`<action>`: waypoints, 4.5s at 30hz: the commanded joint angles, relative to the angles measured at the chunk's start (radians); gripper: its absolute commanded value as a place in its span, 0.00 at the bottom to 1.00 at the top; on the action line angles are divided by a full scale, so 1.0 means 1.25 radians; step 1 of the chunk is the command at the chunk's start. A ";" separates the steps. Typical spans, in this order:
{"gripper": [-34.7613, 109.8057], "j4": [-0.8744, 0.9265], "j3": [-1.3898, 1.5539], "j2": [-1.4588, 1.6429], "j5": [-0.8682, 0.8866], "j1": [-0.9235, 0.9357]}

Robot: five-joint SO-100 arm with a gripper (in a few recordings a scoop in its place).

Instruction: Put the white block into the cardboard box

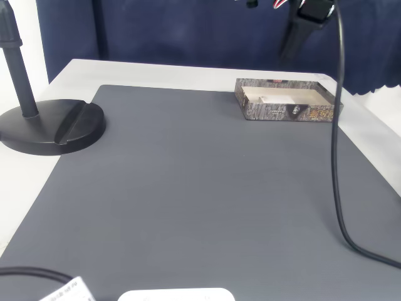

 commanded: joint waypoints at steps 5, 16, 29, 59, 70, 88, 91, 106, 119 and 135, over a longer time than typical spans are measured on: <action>0.23 0.006 0.205 0.245 -0.184 -0.168; 0.23 -0.102 0.536 0.453 -0.445 -0.514; 0.23 -0.185 0.985 0.949 -0.523 -0.601; 0.23 -0.308 1.464 1.493 -0.549 -0.718; 0.23 -0.317 1.513 1.557 -0.549 -0.730; 0.23 -0.403 1.574 1.557 -0.551 -0.747; 0.23 -0.403 1.576 1.557 -0.551 -0.746; 0.23 -0.422 1.599 1.557 -0.550 -0.744; 0.23 -0.280 1.599 1.559 -0.611 -0.761; 0.23 -0.277 1.599 1.559 -0.589 -0.756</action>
